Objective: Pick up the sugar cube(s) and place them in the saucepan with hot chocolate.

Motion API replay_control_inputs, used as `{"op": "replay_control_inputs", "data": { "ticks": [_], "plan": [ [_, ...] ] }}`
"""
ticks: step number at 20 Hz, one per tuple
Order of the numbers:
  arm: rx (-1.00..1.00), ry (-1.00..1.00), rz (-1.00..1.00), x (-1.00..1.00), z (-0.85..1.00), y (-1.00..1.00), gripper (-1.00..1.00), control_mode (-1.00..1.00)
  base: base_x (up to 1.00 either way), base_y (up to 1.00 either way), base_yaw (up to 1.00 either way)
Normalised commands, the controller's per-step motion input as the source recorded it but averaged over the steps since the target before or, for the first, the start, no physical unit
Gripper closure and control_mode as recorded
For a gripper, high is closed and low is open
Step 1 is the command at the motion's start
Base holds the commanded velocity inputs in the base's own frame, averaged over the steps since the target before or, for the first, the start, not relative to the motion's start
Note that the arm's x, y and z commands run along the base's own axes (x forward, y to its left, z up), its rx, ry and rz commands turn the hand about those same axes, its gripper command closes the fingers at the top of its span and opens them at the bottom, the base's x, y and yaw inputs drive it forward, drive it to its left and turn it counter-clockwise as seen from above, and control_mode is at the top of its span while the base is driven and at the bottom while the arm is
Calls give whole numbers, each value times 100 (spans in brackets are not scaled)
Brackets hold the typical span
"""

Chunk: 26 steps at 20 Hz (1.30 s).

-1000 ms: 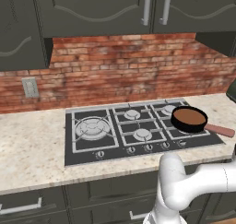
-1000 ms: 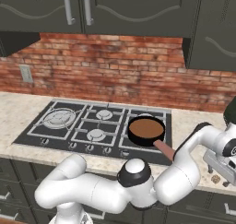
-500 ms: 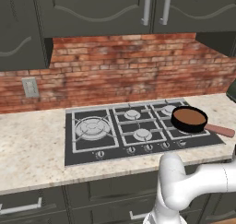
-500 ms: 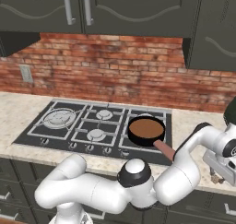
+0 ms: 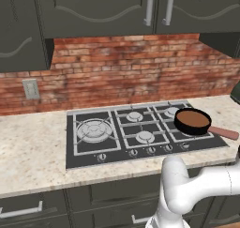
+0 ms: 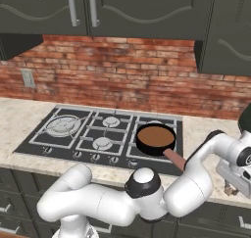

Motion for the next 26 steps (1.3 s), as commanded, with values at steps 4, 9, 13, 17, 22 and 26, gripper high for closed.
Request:
{"op": "replay_control_inputs", "data": {
  "ticks": [4,9,13,17,22,26],
  "plan": [
    [12,-10,-4,-37,16,-3,100,-100,0,0,0],
    [12,-35,0,-68,64,2,100,-100,0,0,0],
    [-1,-28,13,-35,87,21,100,-100,0,0,0],
    [-7,-26,15,-39,89,31,100,-100,0,0,0],
    [-10,-26,17,-39,73,65,100,-100,0,0,0],
    [-15,-31,21,-39,47,97,100,-100,0,0,0]
  ]
}}
